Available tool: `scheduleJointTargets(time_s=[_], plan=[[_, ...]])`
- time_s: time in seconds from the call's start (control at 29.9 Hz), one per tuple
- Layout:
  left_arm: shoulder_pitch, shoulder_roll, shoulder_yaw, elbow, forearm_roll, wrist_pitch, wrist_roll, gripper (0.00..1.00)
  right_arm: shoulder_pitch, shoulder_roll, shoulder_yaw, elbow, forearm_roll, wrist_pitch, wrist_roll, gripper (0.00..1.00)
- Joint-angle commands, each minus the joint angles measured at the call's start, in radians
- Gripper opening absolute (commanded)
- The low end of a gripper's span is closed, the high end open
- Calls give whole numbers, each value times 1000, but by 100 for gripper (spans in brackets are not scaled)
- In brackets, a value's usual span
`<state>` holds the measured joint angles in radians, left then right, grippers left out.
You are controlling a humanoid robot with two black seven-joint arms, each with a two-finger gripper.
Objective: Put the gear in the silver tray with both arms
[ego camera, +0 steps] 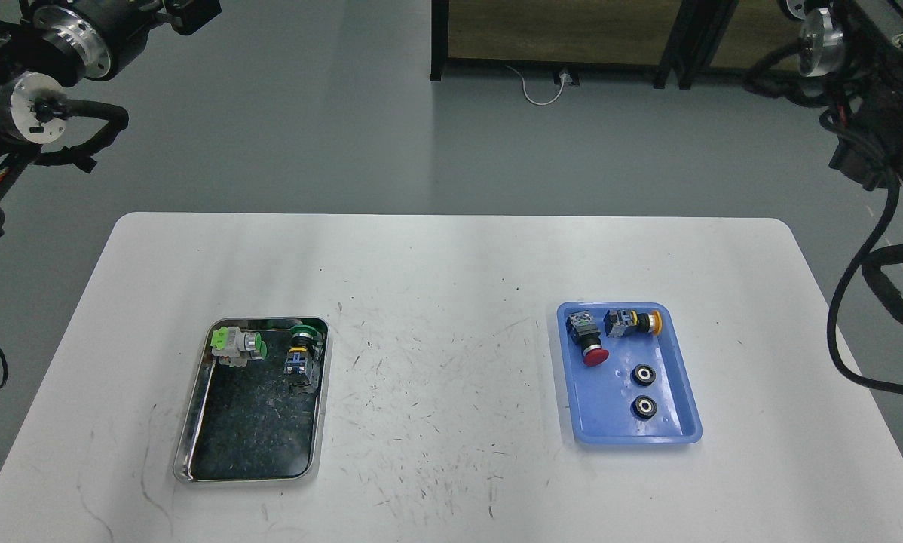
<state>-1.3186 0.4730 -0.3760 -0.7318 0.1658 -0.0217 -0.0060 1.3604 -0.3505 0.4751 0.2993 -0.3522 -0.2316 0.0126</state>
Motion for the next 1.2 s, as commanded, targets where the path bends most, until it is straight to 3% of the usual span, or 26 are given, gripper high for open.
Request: scheduleJointTargets(time_s=[0.0, 0.1, 0.33, 0.5, 0.57, 0.64, 0.77, 0.9, 1.17], plan=[[-1, 3, 3, 6, 11, -1, 1, 98, -9, 4, -9, -5, 22, 6, 6, 100], [-4, -7, -1, 6, 0, -1, 24, 98, -11, -7, -10, -6, 42, 44, -8, 100], [4, 22, -92, 12, -2, -20, 32, 99, -23, -62, -10, 9, 56, 225, -11, 100], [70, 59, -110, 6, -5, -44, 3, 99, -96, -122, -10, 115, 56, 337, -10, 96], [105, 84, -112, 3, -6, -93, -37, 99, -147, -148, -13, 203, 55, 339, -2, 89], [134, 111, -112, -1, -6, -127, -75, 98, -194, -160, -21, 263, 45, 339, 3, 88], [183, 186, -93, -46, -2, -149, -78, 98, -251, -186, -50, 331, 45, 373, -6, 89], [251, 303, -86, -107, 5, -224, -78, 98, -294, -277, -113, 472, 56, 443, -29, 92], [407, 486, -86, -170, 5, -346, -103, 98, -455, -475, -196, 705, 58, 653, -60, 93]])
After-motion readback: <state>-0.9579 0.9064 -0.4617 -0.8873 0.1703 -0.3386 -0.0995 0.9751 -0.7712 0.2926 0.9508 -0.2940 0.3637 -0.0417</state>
